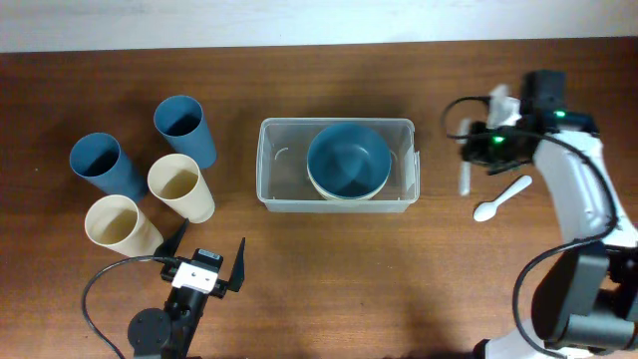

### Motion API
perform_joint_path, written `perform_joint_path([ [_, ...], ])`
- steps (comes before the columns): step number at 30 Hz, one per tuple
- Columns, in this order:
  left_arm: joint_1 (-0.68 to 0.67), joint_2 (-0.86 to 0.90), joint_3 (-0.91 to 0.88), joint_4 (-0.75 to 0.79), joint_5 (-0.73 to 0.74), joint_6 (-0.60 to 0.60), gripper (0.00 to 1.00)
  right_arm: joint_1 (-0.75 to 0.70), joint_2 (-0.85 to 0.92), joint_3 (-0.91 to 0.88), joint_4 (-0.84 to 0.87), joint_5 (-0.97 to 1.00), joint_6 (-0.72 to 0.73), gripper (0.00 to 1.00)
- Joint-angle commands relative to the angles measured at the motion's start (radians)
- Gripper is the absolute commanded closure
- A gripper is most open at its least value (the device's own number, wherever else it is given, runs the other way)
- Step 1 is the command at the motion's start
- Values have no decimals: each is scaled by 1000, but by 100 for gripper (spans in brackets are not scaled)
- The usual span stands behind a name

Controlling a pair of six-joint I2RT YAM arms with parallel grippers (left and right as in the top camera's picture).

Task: Pack container
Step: 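Grasp the white fork with the right gripper and carry it to the container, then release the fork beside the bowls and return the right gripper to the spoon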

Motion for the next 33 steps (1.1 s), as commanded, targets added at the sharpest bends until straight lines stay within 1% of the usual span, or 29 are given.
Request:
perform_joint_path([
  [1,5,-8,-7,-1,-7,9,0,89,-14,12,11,-64,-47,97],
  [4,5,-8,-7,-1,-7,9,0,156,-14,12,29,-59,-39,96],
  [8,5,-8,-7,-1,-7,9,0,210,-13,12,38,12,26,96],
  [18,5,-8,-7,-1,-7,9,0,239,-9,9,64,15,93,96],
  [19,5,-8,-7,-1,-7,9,0,241,-7,9,66,15,97,93],
  [21,5,-8,-7,-1,-7,9,0,243,-2,9,69,15,97,75],
  [25,5,-8,-7,-1,-7,9,0,248,4,9,69,15,97,54],
  [27,5,-8,-7,-1,-7,9,0,249,4,9,71,15,97,51],
  [33,5,-8,-7,-1,-7,9,0,245,2,43,41,15,97,51],
])
